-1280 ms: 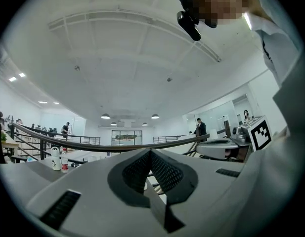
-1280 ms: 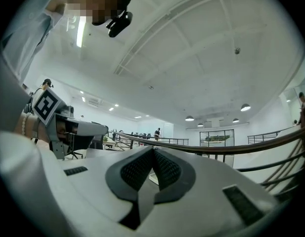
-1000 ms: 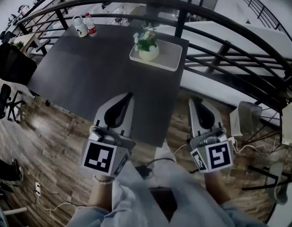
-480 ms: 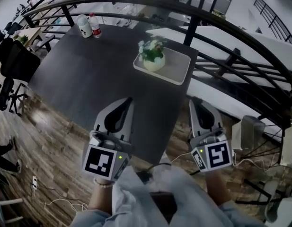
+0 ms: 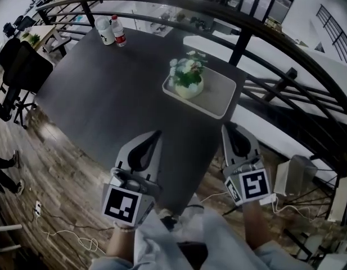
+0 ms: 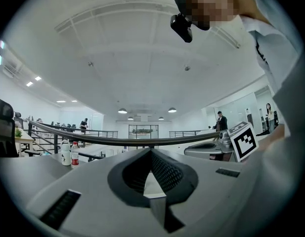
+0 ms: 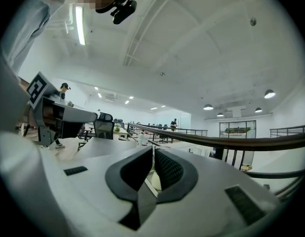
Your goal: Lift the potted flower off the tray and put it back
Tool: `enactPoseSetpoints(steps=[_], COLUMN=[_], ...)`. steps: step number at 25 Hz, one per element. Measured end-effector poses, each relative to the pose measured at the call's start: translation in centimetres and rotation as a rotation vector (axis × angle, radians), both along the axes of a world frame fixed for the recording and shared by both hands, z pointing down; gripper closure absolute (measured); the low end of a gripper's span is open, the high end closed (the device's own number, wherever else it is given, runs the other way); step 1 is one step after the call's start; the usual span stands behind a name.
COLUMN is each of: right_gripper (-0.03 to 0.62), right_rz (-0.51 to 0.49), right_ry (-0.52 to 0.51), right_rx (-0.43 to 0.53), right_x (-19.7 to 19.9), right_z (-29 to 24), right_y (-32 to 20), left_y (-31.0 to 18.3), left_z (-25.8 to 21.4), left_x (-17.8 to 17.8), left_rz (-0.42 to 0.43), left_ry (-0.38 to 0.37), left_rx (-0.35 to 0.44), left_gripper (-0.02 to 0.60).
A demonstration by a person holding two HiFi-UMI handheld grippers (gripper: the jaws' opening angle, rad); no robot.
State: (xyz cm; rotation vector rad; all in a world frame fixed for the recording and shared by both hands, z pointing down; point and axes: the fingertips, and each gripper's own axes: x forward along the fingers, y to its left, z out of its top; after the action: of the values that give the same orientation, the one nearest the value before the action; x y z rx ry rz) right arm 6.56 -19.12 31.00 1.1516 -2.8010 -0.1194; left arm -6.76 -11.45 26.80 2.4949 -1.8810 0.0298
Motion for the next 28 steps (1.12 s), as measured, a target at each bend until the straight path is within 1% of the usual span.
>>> enactPoseSetpoints(steps=[3,4,7,9,12,17,19,21,28], right_gripper=[0.583,0.542,0.540,0.503,0.491,0.451,0.447,0.417,0.367], right_rz=[-0.031,-0.038,-0.062,-0.076,-0.097,-0.131,-0.140,-0.152,-0.193], right_ry=[0.012,0.016,0.025,0.030,0.040,0.063,0.075,0.075,0.079], right_rx=[-0.018,-0.021,-0.035,-0.050,-0.068,-0.107,-0.114,-0.127,-0.156], right_x=[-0.6,-0.7,-1.2,-1.6,-2.1,-3.1,-3.3,-3.6,-4.7], right_z=[1.1,1.4,2.4,3.1,4.3,6.5,7.4,8.3,10.4], right_y=[-1.8,-2.4,-4.1,-5.4,-7.3,-10.1,-11.1,-12.0,-14.9], left_y=[-1.1,-1.4,-2.6,-3.4,-4.6,-6.3,-6.8,-7.3,-8.6], left_z=[0.7,0.9,1.4,1.8,2.2,2.8,3.1,3.5,4.8], left_x=[-0.1,-0.1,-0.2,-0.4,-0.8,-1.4,-1.4,-1.5,-1.9], left_rz=[-0.021,-0.027,-0.045,-0.056,-0.079,-0.113,-0.125,-0.138,-0.174], left_ry=[0.003,0.002,-0.003,-0.008,-0.008,-0.007,-0.003,-0.002,0.002], left_rx=[-0.017,-0.022,-0.035,-0.041,-0.048,-0.052,-0.055,-0.061,-0.082], left_gripper=[0.583,0.583,0.583,0.583,0.583,0.583,0.583,0.583,0.583])
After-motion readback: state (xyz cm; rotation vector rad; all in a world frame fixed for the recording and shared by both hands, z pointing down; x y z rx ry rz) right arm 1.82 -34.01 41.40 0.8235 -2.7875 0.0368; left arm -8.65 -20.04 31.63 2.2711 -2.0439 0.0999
